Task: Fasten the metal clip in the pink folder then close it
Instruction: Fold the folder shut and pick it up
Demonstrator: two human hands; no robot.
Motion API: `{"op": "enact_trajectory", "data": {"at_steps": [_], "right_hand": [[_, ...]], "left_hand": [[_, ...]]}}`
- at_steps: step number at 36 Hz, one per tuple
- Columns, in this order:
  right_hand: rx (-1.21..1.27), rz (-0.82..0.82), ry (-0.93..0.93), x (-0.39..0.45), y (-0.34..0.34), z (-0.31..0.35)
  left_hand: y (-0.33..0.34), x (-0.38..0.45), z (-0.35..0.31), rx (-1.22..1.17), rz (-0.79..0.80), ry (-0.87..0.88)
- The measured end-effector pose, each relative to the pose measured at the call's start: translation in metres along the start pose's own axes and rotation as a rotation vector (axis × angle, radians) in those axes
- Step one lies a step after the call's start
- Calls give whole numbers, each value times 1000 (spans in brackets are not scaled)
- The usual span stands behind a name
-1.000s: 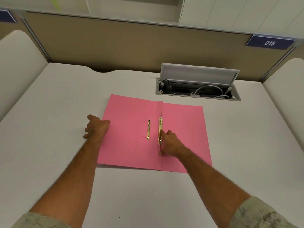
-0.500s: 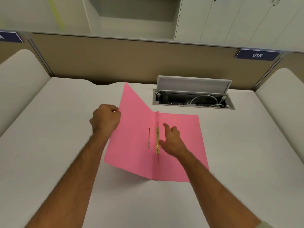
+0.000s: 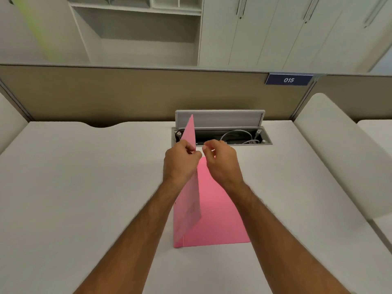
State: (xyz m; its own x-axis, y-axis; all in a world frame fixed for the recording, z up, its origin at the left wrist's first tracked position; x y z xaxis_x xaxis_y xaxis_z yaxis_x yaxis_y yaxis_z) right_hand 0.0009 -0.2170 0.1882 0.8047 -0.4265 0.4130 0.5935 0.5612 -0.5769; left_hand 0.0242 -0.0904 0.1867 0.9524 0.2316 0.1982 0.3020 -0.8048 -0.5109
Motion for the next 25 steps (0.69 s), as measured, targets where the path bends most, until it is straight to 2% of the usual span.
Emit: {"op": "enact_trajectory", "data": {"at_steps": [9,15,22,25], "right_hand": [[46,12,140,4,-23,-30],[-74,56,223,-1,-24,-55],[-239,109,289,-20,-11,-86],[-318,132,296,-31,-3,-101]], "left_hand": [[56,-22,-9,-77,104,56],[83,-40,12,-59,224,73],[101,-54,61,122,316,95],[104,-61,89,315,326,87]]}}
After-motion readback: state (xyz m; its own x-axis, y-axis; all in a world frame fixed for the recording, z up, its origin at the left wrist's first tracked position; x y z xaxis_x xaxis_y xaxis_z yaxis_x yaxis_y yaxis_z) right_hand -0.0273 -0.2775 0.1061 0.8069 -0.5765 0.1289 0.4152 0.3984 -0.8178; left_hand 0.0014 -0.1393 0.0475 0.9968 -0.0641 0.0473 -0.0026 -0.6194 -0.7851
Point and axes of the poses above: each hand's wrist, its own x-axis towards the middle knuckle, its own y-axis out of the palm, z = x × y, the point moved 3 cm from there along x, towards the middle knuckle, and after that the axes turned 15 degrees about -z, right-handed, at the moved point
